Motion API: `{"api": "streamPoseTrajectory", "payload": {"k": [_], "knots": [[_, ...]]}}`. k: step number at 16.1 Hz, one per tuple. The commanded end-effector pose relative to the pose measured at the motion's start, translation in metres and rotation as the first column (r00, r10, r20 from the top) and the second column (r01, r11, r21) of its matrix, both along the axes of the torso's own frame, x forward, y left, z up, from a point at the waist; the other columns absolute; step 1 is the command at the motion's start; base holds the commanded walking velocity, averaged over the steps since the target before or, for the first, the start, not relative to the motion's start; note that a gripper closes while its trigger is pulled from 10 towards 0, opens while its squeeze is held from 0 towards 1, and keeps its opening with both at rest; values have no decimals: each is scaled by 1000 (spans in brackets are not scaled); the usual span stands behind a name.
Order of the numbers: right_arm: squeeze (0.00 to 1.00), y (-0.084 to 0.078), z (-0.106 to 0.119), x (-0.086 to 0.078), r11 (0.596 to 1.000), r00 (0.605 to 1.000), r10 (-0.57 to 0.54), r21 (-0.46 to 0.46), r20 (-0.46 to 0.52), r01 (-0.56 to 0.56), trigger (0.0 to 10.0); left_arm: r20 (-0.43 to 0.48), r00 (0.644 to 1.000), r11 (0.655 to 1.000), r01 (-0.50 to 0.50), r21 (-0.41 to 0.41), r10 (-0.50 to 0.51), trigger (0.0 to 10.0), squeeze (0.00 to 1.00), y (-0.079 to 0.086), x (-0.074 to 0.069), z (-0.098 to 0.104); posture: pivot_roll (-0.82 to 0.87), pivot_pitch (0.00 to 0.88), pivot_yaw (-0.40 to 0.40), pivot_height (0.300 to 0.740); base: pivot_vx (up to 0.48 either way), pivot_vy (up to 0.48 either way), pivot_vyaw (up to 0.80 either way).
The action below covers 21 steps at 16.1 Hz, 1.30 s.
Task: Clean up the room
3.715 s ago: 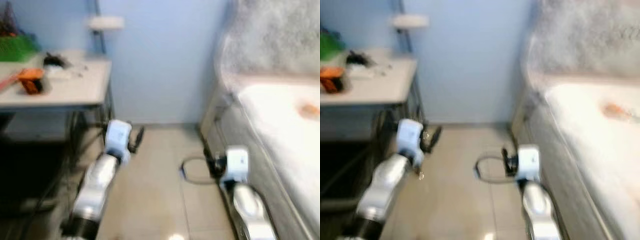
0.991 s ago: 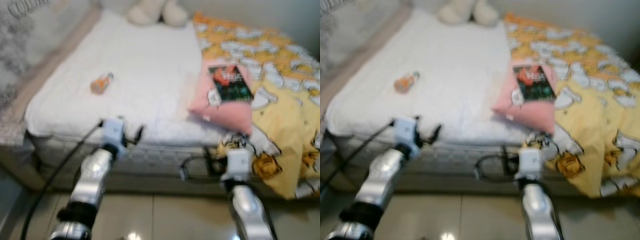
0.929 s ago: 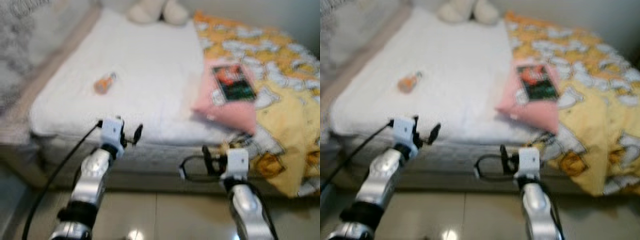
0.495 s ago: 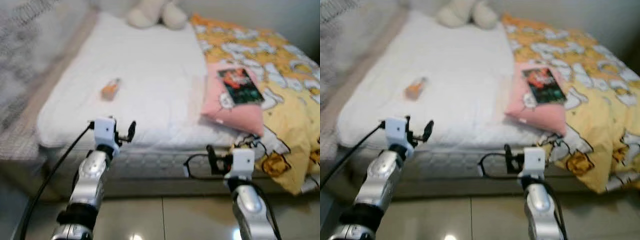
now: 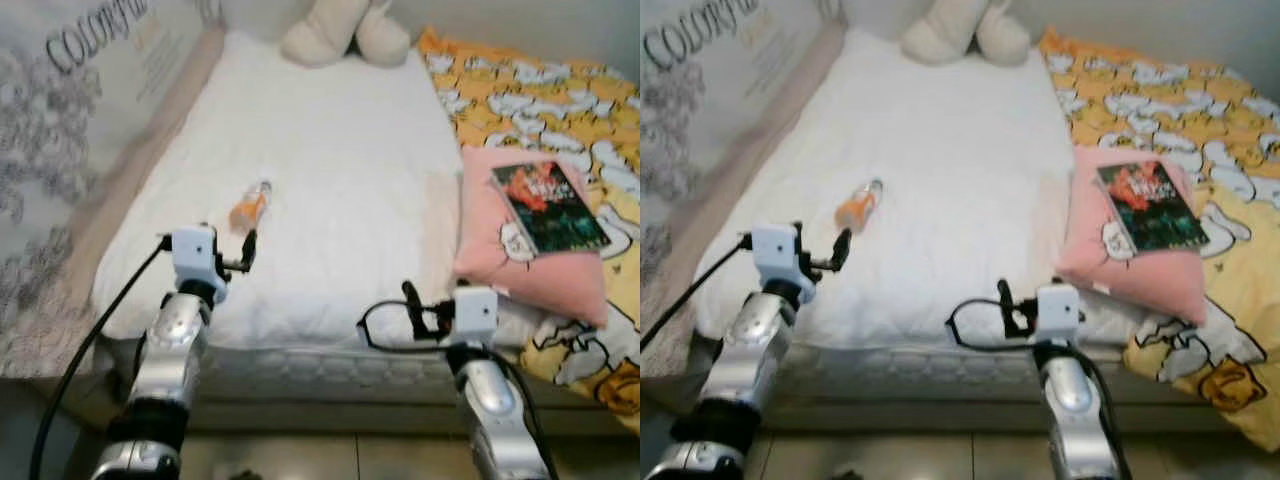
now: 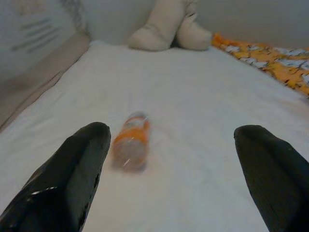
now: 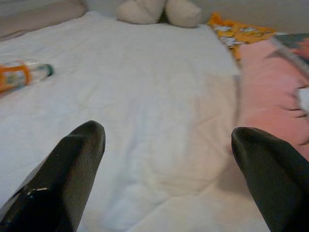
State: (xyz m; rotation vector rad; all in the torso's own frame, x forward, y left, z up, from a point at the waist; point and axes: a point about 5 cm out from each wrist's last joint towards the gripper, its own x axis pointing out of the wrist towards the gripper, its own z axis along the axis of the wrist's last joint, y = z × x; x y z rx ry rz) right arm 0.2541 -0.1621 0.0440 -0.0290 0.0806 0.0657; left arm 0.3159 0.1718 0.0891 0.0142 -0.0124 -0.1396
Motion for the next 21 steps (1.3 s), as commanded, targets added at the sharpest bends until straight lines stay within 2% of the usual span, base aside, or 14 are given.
{"api": "streamPoseTrajectory", "payload": {"k": [1, 4, 5, 6, 8, 9, 11, 13, 14, 15, 16, 18, 21], "knots": [[0, -13, -1, -3, 999, 1000, -30, -20, -5, 30, 10000, 7, 999, 999, 35, 5, -35, 10000, 0, -13, 2, 1, 62, 0, -39, 740, 446, 0, 0], [0, -15, -3, -7, 999, 999, -33, -27, -11, 33, 10000, 15, 996, 995, 86, 56, -87, 10000, 0, -21, 6, 5, 58, 0, -38, 740, 449, 0, 0], [0, -22, -5, -14, 998, 999, -50, -34, -18, 49, 10000, 15, 995, 993, 98, 72, -100, 10000, 0, -25, 11, 8, 63, 0, -37, 740, 450, 0, 0], [0, -41, -15, -36, 994, 994, -87, -65, -69, 82, 10000, 23, 992, 989, 119, 85, -121, 10000, 0, -34, 26, 19, 38, 0, -22, 740, 450, 0, 0], [0, -53, -23, -51, 990, 988, -116, -94, -102, 106, 10000, 21, 990, 986, 133, 95, -136, 10000, 0, -40, 37, 28, 6, 0, -5, 740, 450, 0, 0], [0, -51, -22, -53, 990, 988, -120, -91, -97, 111, 10000, 14, 991, 986, 134, 103, -136, 10000, 0, -40, 42, 31, -21, 0, 11, 740, 450, 0, 0], [0, -41, -21, -59, 993, 990, -101, -67, -96, 95, 10000, -20, 998, 992, 65, 104, -63, 10000, 0, -33, 57, 40, -72, 0, 30, 740, 225, 0, 0], [0, -26, -20, -69, 998, 993, -37, -56, -109, 31, 10000, -36, 999, 977, 24, 210, -17, 10000, 0, -29, 81, 70, -112, 0, 41, 740, 0, 0, 0], [0, -24, -21, -72, 998, 993, -27, -50, -115, 22, 10000, -32, 999, 973, 20, 232, -13, 10000, 0, -29, 86, 78, -118, 0, 42, 740, 0, 0, 0], [0, -19, -21, -84, 999, 991, -23, -46, -130, 17, 10000, -86, 996, 962, 33, 271, -10, 10000, 0, -35, 94, 90, -162, 0, 59, 740, 0, 0, 0], [0, -18, -22, -92, 999, 990, -31, -42, -139, 26, 10000, -133, 991, 949, 68, 307, -28, 10000, 0, -41, 95, 87, -180, 0, 67, 740, 0, 0, 0], [0, -15, -19, -109, 998, 986, -48, -35, -159, 43, 10000, -158, 987, 934, 42, 355, 16, 10000, 0, -46, 95, 84, -231, 12, 87, 740, 0, 0, 0], [0, -8, -12, -140, 998, 978, -62, -35, -199, 56, 10000, -172, 976, 901, -46, 430, 132, 10000, 0, -33, 93, 73, -304, 101, 94, 740, 0, 0, 0]]}}
